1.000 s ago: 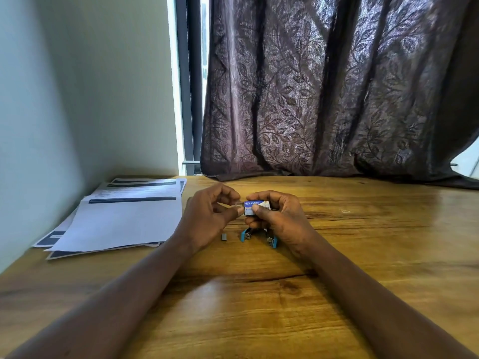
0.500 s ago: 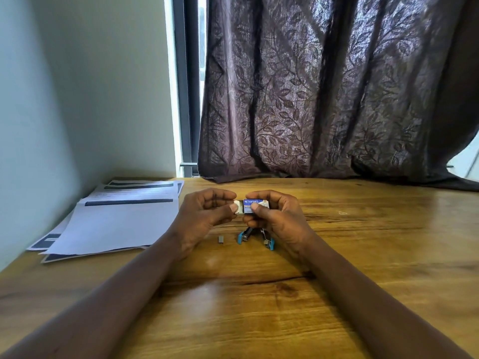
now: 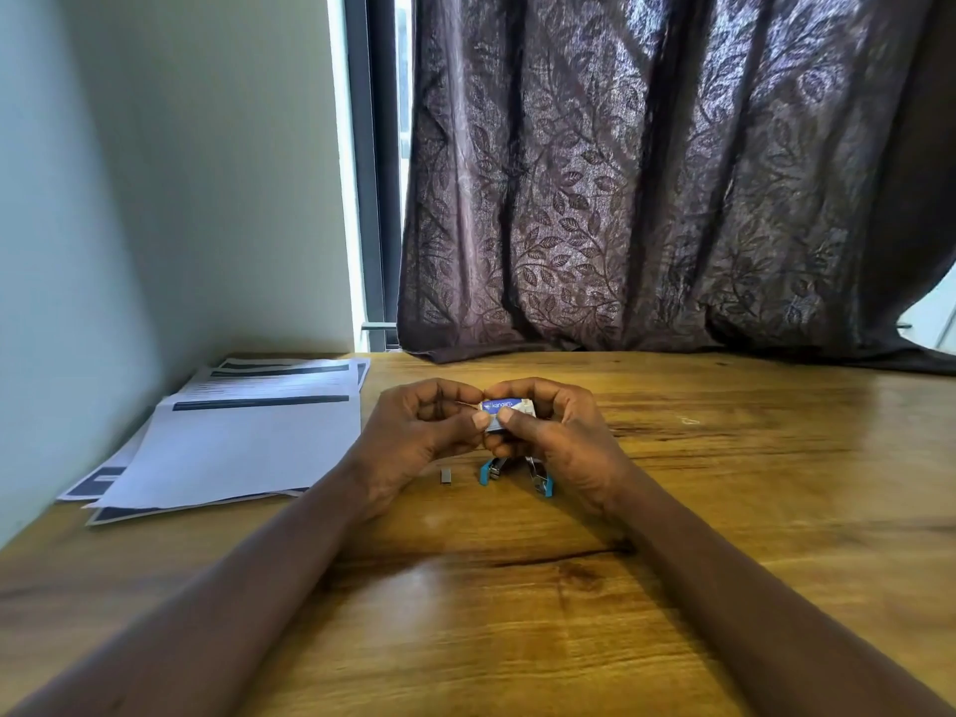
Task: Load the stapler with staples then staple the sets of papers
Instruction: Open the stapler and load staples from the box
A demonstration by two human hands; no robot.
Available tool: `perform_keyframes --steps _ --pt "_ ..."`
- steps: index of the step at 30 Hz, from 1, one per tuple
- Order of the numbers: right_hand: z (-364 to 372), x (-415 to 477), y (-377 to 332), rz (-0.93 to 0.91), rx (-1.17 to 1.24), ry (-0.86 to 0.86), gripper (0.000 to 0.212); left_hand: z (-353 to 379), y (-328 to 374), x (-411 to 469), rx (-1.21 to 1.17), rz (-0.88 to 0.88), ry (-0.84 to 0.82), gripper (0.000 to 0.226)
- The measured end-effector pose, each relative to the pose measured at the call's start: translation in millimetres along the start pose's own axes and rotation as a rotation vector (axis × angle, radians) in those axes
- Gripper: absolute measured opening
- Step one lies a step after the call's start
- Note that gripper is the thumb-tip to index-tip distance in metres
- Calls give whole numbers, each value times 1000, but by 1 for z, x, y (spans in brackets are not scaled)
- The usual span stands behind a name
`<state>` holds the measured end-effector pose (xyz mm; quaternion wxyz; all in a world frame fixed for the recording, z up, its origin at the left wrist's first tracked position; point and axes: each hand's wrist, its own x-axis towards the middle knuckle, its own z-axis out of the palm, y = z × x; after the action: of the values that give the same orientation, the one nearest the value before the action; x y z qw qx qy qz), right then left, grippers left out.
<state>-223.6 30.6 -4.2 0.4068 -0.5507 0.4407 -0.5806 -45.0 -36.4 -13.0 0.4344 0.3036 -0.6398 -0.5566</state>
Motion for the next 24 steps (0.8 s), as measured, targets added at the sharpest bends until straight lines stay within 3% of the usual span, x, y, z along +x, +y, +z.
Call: perform_keyframes --steps 5,10,15,21,24 --pt "1 0 -2 -13 32 29 35 1 1 0 1 31 -31 34" --pt "1 0 -1 -20 -20 13 23 4 1 2 89 135 95 18" --pt "-1 4 2 -84 -35 47 28 -4 0 7 86 140 192 18" --pt "-2 5 5 -129 53 90 20 -8 5 6 215 229 51 28" --pt "-4 8 8 -107 1 103 18 -7 2 6 394 266 12 38"
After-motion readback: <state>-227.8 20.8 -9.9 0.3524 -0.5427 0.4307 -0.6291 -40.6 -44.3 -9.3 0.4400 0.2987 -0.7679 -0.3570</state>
